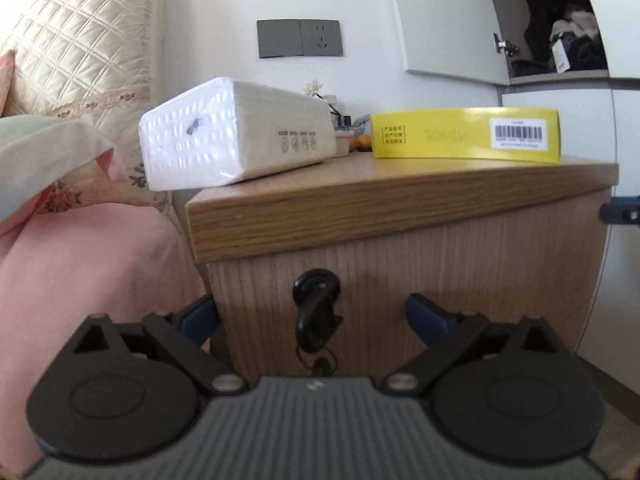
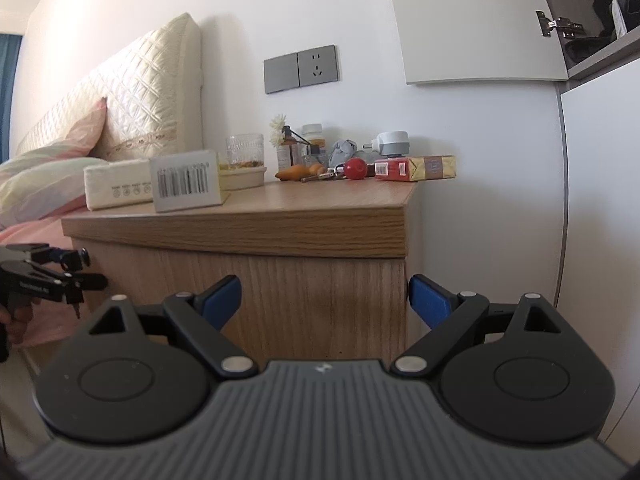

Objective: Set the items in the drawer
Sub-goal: 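Move the left tool to the key in the drawer lock, then pull the wooden drawer open by its key with the left tool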

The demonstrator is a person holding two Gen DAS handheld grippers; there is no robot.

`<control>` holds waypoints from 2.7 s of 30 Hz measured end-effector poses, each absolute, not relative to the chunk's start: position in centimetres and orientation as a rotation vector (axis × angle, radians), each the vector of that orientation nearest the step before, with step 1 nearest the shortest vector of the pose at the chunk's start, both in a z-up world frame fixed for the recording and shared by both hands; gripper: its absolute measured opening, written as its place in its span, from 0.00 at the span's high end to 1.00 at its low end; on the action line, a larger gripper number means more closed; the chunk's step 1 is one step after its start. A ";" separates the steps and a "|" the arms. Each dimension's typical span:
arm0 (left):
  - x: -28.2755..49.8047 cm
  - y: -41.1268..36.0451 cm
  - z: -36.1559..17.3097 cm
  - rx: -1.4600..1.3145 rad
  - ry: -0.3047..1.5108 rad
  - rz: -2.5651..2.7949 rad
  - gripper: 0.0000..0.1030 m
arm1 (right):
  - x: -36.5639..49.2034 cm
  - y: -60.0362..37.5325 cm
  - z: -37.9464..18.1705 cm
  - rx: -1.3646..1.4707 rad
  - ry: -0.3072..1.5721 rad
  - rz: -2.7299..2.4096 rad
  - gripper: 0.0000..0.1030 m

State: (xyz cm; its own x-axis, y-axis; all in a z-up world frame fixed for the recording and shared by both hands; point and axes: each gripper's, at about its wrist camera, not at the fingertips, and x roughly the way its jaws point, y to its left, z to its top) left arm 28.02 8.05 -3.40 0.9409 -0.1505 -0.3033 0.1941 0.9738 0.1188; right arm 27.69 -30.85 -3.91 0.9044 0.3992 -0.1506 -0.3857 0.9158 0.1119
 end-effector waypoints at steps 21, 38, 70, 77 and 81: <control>28.2 7.4 -3.8 0.203 0.258 -0.185 0.00 | 29.1 -29.9 -4.1 0.035 0.143 0.416 0.07; 28.2 7.6 -3.4 0.181 0.279 -0.188 0.00 | 29.0 -30.7 -3.6 0.027 0.177 0.492 0.05; 24.1 7.6 -2.7 0.145 0.304 -0.191 0.00 | 24.8 -31.9 -2.9 0.025 0.210 0.568 0.06; 24.0 7.7 -3.0 0.163 0.288 -0.204 0.00 | 25.2 -31.7 -2.8 0.072 0.181 0.550 0.06; 24.2 8.0 -3.1 0.162 0.292 -0.222 0.00 | 25.7 -31.0 -2.8 0.037 0.172 0.539 0.06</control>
